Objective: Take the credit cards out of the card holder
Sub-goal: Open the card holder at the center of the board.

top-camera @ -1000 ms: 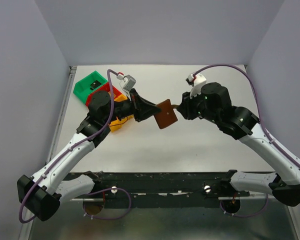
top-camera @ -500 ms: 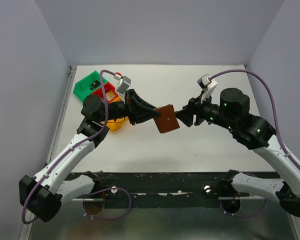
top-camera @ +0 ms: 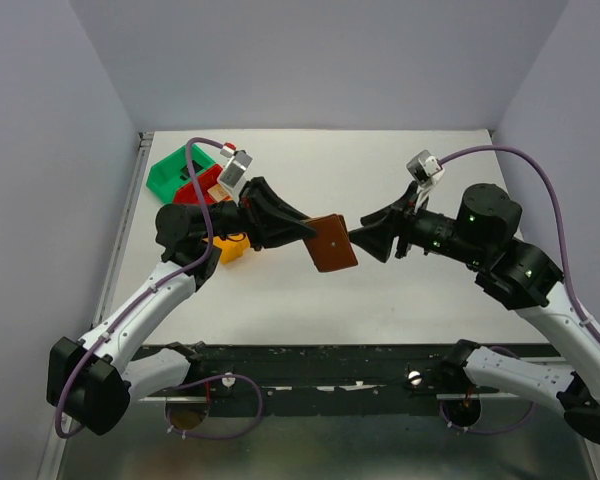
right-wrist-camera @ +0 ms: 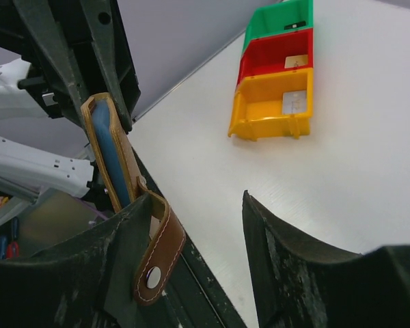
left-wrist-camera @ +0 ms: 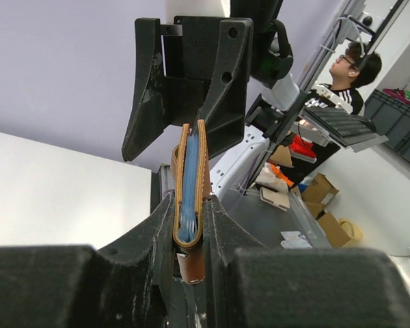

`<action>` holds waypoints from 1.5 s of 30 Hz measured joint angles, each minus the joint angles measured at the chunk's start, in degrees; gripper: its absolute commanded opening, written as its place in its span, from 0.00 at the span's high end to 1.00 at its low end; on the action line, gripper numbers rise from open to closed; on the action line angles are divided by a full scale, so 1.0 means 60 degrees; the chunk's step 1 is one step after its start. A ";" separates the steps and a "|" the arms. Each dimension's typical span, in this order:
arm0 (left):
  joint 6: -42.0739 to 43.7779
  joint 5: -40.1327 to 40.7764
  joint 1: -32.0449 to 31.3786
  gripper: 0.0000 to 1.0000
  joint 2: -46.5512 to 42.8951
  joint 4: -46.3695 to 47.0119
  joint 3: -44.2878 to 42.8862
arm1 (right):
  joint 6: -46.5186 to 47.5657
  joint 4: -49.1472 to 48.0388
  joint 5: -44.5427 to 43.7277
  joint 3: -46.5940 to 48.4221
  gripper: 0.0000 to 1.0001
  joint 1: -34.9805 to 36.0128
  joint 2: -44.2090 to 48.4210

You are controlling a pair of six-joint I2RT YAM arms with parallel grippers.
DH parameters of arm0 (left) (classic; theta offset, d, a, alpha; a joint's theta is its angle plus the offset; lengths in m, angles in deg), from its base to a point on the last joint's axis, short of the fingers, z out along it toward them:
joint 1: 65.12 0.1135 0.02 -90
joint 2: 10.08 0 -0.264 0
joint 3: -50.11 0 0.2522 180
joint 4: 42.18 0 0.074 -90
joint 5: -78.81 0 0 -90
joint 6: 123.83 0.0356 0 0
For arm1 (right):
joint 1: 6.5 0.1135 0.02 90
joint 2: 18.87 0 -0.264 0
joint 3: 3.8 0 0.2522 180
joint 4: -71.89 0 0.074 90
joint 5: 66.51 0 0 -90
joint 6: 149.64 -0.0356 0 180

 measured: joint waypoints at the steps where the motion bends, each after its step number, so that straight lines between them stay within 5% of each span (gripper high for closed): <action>1: -0.0087 -0.0022 0.0000 1.00 0.0018 0.0120 0.0000 | -0.0055 -0.0076 0.0051 -0.0051 0.35 0.0000 0.0051; 34: -0.0943 -0.0168 0.0000 1.00 0.0171 0.1348 0.0270 | -0.0557 -0.1118 0.0295 -0.0368 0.32 0.0000 0.0131; 45: -0.1191 -0.0386 0.0007 1.00 0.0295 0.1887 0.0270 | -0.0543 -0.1399 0.1869 -0.0368 0.33 -0.0051 -0.0350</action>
